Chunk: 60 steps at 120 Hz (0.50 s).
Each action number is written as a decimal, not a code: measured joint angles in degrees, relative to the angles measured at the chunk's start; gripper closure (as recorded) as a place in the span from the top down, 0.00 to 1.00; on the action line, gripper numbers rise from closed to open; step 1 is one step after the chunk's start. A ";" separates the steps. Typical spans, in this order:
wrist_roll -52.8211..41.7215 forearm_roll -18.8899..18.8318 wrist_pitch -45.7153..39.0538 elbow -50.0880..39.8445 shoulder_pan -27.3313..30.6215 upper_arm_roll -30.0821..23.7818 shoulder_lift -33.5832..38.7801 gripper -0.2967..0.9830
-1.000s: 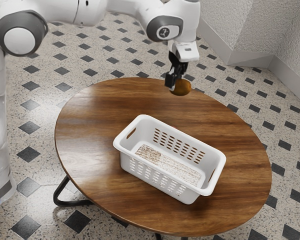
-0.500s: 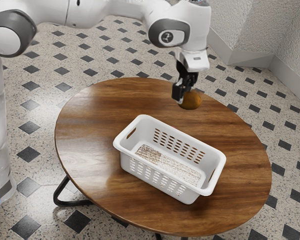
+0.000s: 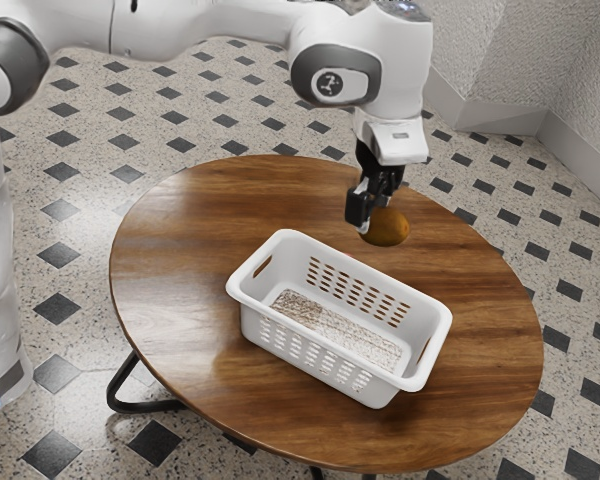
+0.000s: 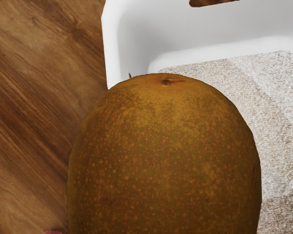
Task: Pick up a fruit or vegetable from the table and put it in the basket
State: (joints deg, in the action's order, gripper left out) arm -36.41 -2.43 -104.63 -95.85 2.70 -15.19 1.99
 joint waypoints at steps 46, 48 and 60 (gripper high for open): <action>4.36 0.40 0.09 -1.50 0.68 -3.18 0.00 0.39; 4.55 0.50 0.05 -1.58 0.68 -3.25 0.00 0.39; 5.58 1.32 -0.77 -3.37 0.56 -3.51 0.00 0.39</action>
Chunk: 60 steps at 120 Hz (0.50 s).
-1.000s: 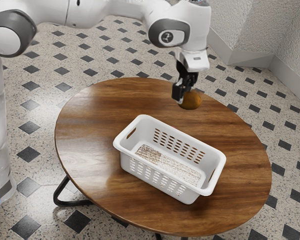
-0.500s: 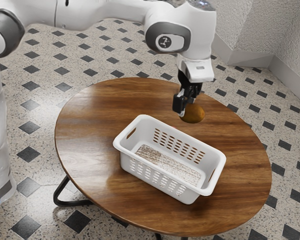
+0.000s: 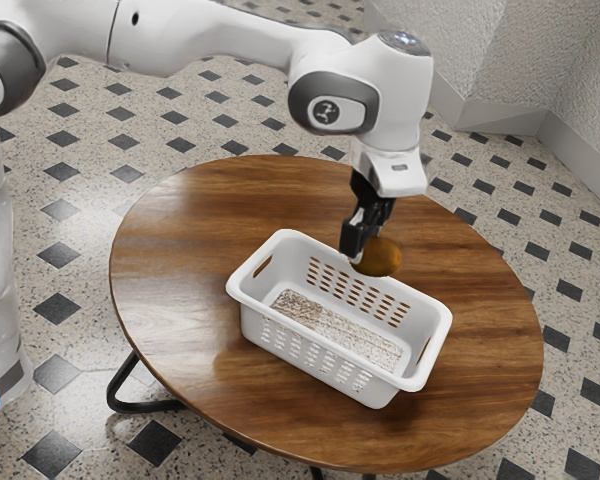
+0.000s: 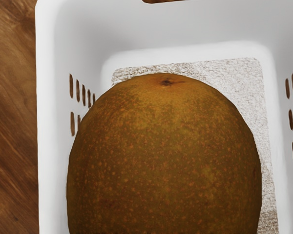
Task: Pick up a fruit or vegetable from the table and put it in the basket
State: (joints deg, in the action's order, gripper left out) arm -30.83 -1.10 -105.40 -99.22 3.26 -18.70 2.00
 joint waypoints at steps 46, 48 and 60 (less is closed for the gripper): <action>2.81 1.21 -4.80 -5.19 -0.22 -0.11 -0.75 0.39; 2.90 1.24 -5.03 -5.31 -0.25 -0.08 -0.93 0.39; 3.41 1.35 -6.39 -5.59 0.04 -0.43 -2.53 0.39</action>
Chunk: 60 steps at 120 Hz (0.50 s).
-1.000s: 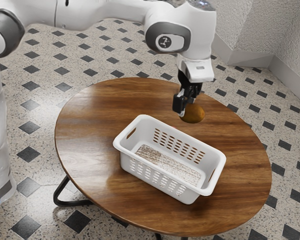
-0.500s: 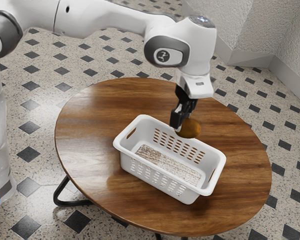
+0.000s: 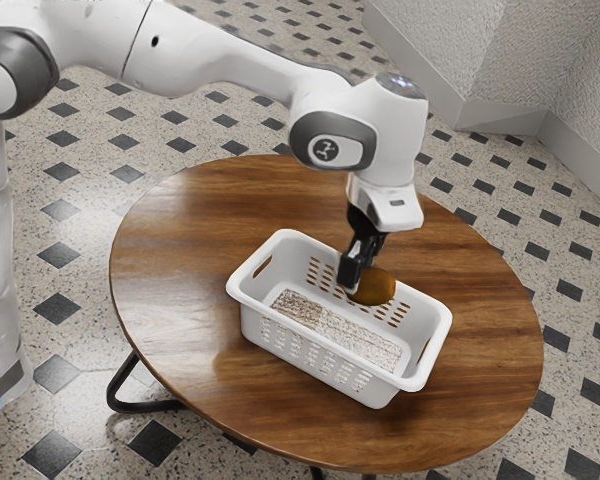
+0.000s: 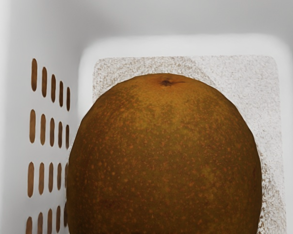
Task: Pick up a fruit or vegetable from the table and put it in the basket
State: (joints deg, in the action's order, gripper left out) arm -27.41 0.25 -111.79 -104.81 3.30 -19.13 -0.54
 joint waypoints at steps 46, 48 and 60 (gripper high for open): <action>1.20 0.63 -2.37 0.00 1.09 -1.60 -1.39 0.61; 1.21 0.74 -2.38 0.01 0.95 -1.58 -1.47 0.62; 1.23 1.14 -2.39 0.02 0.23 -1.54 -1.76 0.70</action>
State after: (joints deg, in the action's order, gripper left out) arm -26.18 1.39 -114.18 -104.79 3.53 -20.68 -2.29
